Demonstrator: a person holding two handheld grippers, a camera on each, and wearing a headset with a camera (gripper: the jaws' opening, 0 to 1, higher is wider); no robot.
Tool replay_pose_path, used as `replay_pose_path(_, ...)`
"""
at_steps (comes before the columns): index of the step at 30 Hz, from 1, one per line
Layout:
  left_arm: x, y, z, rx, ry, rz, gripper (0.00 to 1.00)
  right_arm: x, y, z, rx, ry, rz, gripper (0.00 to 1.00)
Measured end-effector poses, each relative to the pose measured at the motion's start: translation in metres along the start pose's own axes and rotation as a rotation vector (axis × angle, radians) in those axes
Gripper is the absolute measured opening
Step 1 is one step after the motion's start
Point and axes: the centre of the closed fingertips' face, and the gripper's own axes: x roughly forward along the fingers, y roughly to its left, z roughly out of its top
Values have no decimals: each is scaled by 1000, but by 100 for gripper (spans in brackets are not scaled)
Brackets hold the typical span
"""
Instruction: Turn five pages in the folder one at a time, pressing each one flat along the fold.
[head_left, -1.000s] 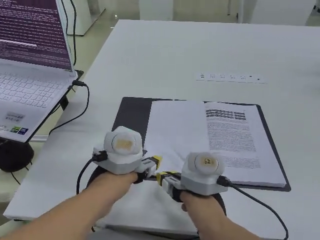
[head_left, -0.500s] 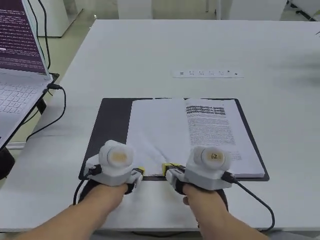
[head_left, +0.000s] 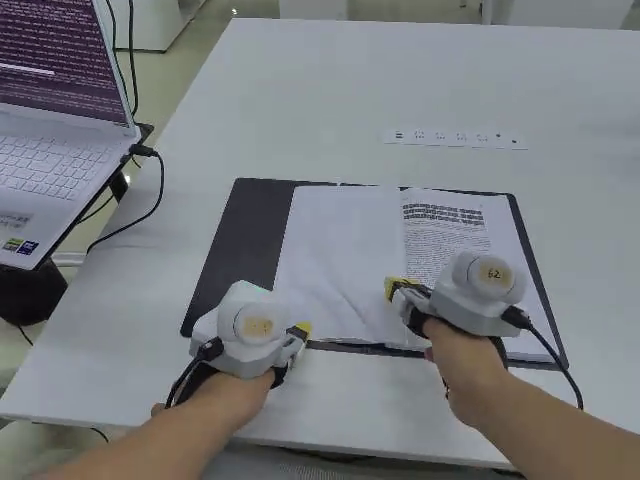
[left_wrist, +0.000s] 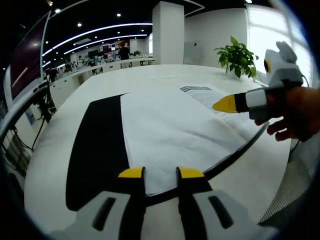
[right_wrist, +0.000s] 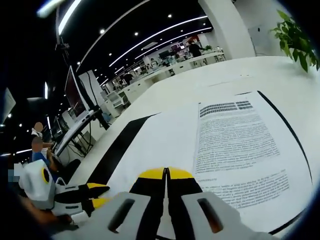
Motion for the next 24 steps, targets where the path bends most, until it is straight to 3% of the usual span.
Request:
replay_pose_path(6,-1,0,0,-7,-11,3,23,25,-11,20,-3,-12,13,0)
replay_pose_path(14,3,2,-1,-10,-15,-2,23,48,-29,18,2,23,-13,0)
replay_pose_path(15,3,2,-1,-6,-15,-3,23,49,-26,24,20,-9,0,0)
replay_pose_path(16,3,2,-1,-7,-15,-3,23,50,-27,23,18,6,-4,0)
replay_pose_path(24,4,1,-1,-11,-19,0,22,65,-35,41,47,-26,-25,0)
